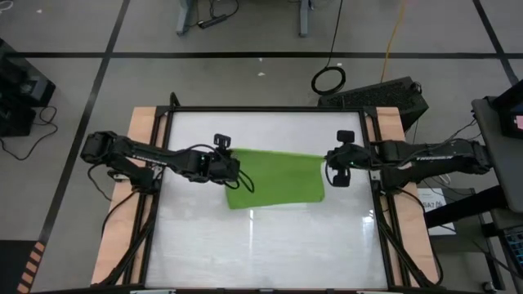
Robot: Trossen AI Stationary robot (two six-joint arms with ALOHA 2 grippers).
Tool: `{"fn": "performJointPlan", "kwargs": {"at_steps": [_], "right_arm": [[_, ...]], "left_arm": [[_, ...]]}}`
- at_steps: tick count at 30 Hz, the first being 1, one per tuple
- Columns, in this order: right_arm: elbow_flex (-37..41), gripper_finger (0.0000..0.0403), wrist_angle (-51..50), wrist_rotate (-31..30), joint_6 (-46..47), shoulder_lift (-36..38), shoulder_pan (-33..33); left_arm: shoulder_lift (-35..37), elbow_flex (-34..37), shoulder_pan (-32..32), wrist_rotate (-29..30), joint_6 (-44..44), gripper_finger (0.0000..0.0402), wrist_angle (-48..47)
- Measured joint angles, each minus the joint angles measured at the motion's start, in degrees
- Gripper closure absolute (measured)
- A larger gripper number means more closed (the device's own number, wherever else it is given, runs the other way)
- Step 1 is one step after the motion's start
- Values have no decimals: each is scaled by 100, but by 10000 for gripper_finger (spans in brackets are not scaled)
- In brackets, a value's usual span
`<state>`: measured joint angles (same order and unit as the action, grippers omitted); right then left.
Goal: Roll towel
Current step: Fold the green towel
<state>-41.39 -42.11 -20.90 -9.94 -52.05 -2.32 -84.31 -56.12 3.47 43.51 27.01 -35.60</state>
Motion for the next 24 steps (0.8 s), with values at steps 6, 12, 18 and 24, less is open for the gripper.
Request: {"fn": "performJointPlan", "kwargs": {"at_steps": [6, 12, 18, 24], "right_arm": [[2, 403, -3, 478, -222, -124, -303], [2, 403, 0, 636, -591, -379, -555], [2, 403, 81, 643, -784, -523, -707], [2, 403, 149, 618, -933, -493, -910]], "left_arm": [[-86, -2, -73, -385, 355, 397, 13], [-489, -7, -73, -408, 685, 395, -493], [-758, -7, -27, 330, 960, 394, -550], [-765, -7, -12, 577, 1436, 393, -242]]}}
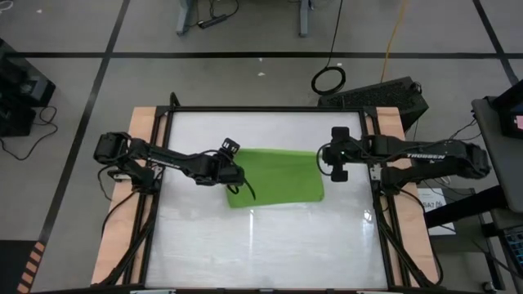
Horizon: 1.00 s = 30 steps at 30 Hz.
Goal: Roll towel
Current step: Fold the green towel
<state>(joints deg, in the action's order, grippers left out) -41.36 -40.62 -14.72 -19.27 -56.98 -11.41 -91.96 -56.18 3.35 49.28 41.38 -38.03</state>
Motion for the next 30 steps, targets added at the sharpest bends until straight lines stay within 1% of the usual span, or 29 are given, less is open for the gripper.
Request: {"fn": "performJointPlan", "kwargs": {"at_steps": [3, 5, 7, 12, 15, 17, 22, 24, 30], "right_arm": [[0, 403, -42, 47, -93, -2, -120], [0, 403, -46, 299, -178, -14, -194], [2, 403, -63, 511, -274, -31, -257], [2, 403, -293, 773, -416, -64, -320], [2, 403, -482, 921, -422, -71, -320], [9, 403, -560, 969, -414, -71, -320], [349, 403, -381, 1504, -315, -71, -297], [475, 403, -327, 1511, -308, -89, -223], [468, 403, -240, 1480, -277, -86, 156]], "left_arm": [[0, 0, -36, -407, -14, 393, 11], [0, 0, -44, -659, -52, 393, 36], [0, 0, -43, -780, -141, 393, 144], [0, 0, -10, -1551, -370, 393, 214], [0, 0, 56, -1908, -525, 393, 214], [0, 0, 102, -2080, -609, 393, 222], [0, 0, 198, -2513, -742, 392, 227], [0, 0, 216, -2621, -807, 392, 280], [2, -2, 343, -2913, -952, 392, 252]]}}
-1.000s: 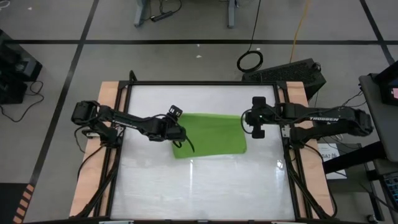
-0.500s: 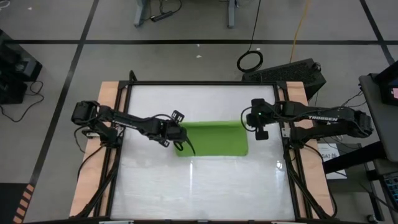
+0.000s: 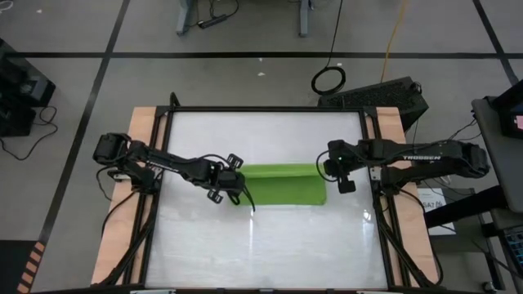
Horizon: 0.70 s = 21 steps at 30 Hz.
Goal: Roll towel
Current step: Fold the green towel
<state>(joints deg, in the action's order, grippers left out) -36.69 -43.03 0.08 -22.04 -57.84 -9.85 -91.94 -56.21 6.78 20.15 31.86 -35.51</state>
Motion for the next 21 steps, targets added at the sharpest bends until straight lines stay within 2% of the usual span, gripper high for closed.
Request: {"fn": "performJointPlan", "kwargs": {"at_steps": [6, 11, 14, 21], "right_arm": [[0, 403, 42, -16, 20, 0, 387], [0, 403, 532, -17, 162, -15, 602], [-9, 403, 854, 47, 516, -20, 690], [-11, 403, 640, 178, 1323, -22, 1071]], "left_arm": [[0, 0, 69, -132, -2, 392, 0], [0, 0, 64, -255, -5, 392, 4], [0, 0, 64, -287, -11, 392, 7], [0, 0, 105, -671, -299, 392, 50]]}}
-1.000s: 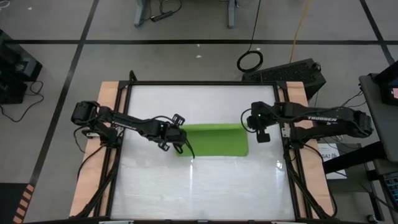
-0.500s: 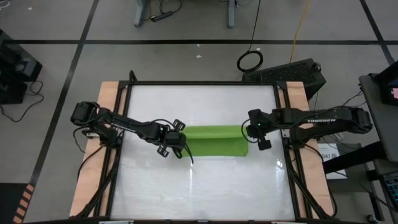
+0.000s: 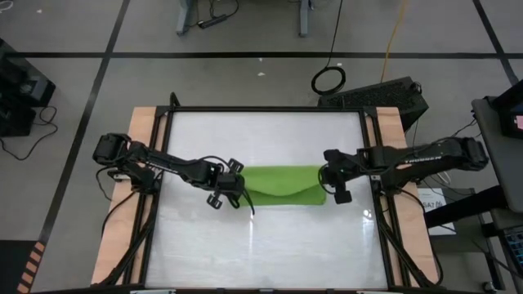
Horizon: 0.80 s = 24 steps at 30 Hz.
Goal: Roll towel
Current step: Fold the green towel
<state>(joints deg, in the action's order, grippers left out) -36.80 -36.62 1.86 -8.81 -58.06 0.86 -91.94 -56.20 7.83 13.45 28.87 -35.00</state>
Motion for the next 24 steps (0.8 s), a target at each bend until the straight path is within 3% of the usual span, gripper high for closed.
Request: {"fn": "performJointPlan", "kwargs": {"at_steps": [10, 19, 24], "right_arm": [[0, 403, 0, 586, 536, -893, 230], [0, 403, -4, 595, 620, -1907, 228], [0, 403, 11, 663, 670, -2146, 228]], "left_arm": [[0, 2, 93, -270, -5, 392, 83], [-36, 2, 88, -871, -7, 392, 341], [-247, 29, 88, -903, -7, 392, 304]]}}
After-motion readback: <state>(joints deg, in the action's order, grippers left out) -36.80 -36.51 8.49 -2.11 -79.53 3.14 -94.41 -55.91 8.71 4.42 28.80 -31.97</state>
